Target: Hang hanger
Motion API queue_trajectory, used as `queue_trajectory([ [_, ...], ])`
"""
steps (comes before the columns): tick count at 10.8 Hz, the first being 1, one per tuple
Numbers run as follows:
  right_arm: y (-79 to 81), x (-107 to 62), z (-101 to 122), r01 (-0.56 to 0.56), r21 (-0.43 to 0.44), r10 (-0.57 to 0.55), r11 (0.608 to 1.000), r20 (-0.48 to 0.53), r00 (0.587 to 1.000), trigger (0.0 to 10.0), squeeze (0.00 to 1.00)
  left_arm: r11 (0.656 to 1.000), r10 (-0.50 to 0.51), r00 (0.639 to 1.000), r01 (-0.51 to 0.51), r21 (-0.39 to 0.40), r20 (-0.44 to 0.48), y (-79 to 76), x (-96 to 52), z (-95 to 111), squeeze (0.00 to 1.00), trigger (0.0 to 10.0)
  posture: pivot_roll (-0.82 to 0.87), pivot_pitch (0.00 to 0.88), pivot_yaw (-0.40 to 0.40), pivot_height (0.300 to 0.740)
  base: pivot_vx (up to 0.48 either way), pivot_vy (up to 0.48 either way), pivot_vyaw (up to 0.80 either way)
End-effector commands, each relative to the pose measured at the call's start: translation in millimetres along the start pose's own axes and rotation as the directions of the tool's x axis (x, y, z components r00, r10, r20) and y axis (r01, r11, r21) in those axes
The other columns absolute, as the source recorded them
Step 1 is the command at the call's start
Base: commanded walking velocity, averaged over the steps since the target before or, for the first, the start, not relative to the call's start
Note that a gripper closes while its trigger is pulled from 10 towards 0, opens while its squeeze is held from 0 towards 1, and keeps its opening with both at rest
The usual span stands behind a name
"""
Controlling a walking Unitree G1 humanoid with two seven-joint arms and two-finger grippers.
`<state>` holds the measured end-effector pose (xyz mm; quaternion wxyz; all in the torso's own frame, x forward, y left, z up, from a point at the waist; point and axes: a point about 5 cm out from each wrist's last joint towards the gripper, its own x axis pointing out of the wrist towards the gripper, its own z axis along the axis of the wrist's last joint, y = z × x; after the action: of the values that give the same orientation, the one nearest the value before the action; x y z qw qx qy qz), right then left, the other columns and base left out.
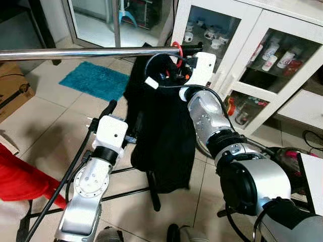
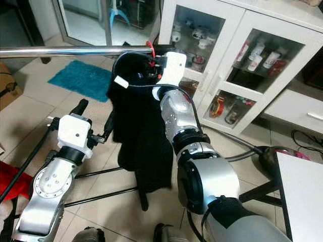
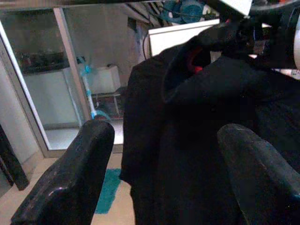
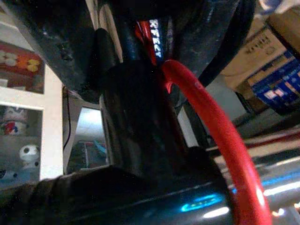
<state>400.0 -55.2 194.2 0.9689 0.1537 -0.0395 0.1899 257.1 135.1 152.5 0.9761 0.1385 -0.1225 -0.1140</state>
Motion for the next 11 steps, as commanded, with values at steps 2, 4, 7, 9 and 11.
queue_trajectory([
  [2, -8.6, -5.6, -5.7, 0.033, -0.061, -0.033, 0.998, 0.002, 0.999, 0.0, 0.0, 0.995, 0.008, 0.999, -0.011, -0.095, -0.037, -3.5, 0.1, -6.8, 0.0, 10.0, 0.11, 0.099, -0.101, 0.74, 0.0, 0.0, 0.0],
  [4, -13.2, -4.4, 13.5, 0.042, -0.116, -0.03, 0.992, 0.102, 0.994, 0.0, 0.0, 0.994, 0.016, 0.999, -0.021, -0.11, -0.042, -1.7, 3.0, -9.6, 0.0, 10.0, 0.1, 0.09, -0.097, 0.74, 0.0, 0.0, 0.0],
  [7, -17.6, -3.8, 40.8, 0.035, -0.104, -0.01, 0.994, 0.229, 0.973, 0.0, 0.0, 0.997, 0.012, 1.0, -0.012, -0.079, -0.007, -1.4, 12.7, -5.2, 0.0, 10.0, 0.1, 0.073, -0.101, 0.74, 0.0, 0.0, 0.0],
  [9, -23.1, -9.3, 66.3, 0.03, -0.082, 0.001, 0.996, 0.356, 0.934, 0.0, 0.0, 0.997, -0.01, 1.0, 0.01, -0.076, -0.009, -3.0, 15.9, -8.3, 0.0, 10.0, 0.07, 0.063, -0.082, 0.74, 0.0, 0.0, 0.0],
  [11, -28.7, -14.0, 74.4, 0.049, -0.089, -0.01, 0.995, 0.396, 0.918, 0.0, 0.0, 0.996, -0.048, 0.999, 0.048, -0.073, -0.003, -7.5, 21.9, -8.4, 0.0, 10.0, 0.05, 0.066, -0.066, 0.74, 0.0, 0.0, 0.0],
])
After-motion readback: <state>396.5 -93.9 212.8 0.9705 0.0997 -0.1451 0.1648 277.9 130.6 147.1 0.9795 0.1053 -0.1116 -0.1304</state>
